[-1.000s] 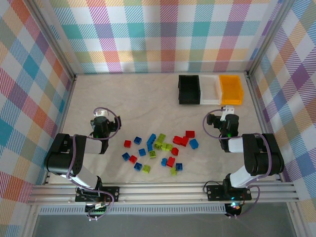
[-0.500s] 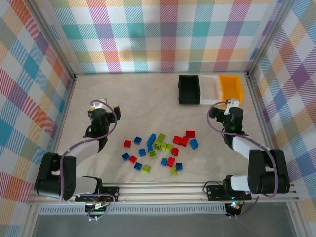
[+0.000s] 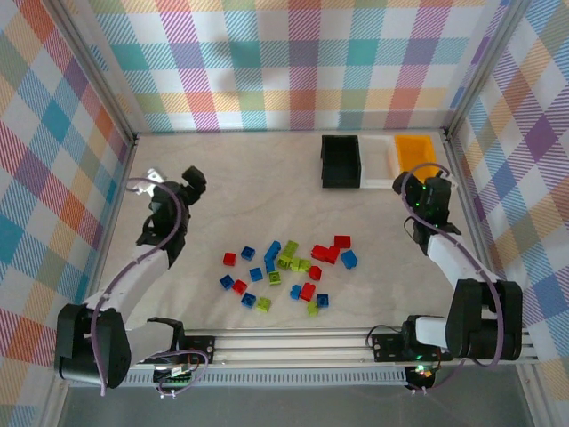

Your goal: Sort the legos into containers by color

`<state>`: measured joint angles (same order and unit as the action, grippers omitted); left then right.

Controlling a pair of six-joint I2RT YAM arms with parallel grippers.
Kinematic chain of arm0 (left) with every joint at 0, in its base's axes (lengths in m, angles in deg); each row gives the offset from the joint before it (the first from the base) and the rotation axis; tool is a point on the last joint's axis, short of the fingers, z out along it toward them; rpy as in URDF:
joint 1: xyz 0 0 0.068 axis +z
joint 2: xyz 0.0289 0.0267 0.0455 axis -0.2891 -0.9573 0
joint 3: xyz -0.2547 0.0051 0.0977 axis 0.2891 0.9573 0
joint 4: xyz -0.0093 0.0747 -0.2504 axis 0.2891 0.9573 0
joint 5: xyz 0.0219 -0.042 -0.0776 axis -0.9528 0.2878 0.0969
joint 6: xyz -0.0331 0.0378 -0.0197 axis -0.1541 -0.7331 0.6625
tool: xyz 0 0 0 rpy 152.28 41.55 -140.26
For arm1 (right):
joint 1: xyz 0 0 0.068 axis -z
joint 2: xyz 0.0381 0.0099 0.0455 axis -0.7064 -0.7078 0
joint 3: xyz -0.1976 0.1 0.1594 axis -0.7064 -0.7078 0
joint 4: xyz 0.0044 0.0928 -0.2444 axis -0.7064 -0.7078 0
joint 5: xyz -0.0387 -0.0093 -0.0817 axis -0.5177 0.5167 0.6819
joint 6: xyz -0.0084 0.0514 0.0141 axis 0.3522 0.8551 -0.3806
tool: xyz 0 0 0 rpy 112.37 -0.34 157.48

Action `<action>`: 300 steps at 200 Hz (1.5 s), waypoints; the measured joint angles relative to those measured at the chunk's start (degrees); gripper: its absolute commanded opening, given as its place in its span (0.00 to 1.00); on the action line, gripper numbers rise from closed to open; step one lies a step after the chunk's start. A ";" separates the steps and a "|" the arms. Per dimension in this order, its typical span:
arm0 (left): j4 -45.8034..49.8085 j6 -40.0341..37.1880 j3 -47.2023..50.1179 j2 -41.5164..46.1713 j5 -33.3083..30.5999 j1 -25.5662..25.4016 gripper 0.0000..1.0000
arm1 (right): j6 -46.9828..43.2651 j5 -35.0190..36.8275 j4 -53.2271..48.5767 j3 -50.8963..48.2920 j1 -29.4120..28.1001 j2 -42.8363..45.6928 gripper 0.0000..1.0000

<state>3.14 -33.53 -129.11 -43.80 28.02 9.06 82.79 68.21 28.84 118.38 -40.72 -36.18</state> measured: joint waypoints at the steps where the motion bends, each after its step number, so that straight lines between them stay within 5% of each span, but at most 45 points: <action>1: 0.20 0.15 -0.17 0.04 0.00 0.09 1.00 | 0.22 -0.55 0.24 -0.13 0.22 -0.13 1.00; 42: 7.45 6.08 -4.42 0.15 2.82 2.27 1.00 | 1.44 -9.29 -2.32 2.75 -0.90 -2.97 1.00; 117: 25.00 6.51 -14.51 -9.94 12.00 -2.78 0.93 | -9.90 -13.33 -21.00 39.47 -20.85 -26.08 1.00; 213: 30.12 7.72 -13.27 -11.96 16.37 -5.42 0.96 | -10.64 -11.34 -38.77 69.51 -24.13 -54.60 0.96; 300: 33.53 7.72 -13.16 -8.87 12.90 -5.64 0.97 | -6.95 -17.49 -36.89 70.53 -32.41 -57.07 0.94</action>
<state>36.67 -25.82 -142.27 -52.67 40.92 3.42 75.83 50.73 -8.05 188.91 -73.13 -93.25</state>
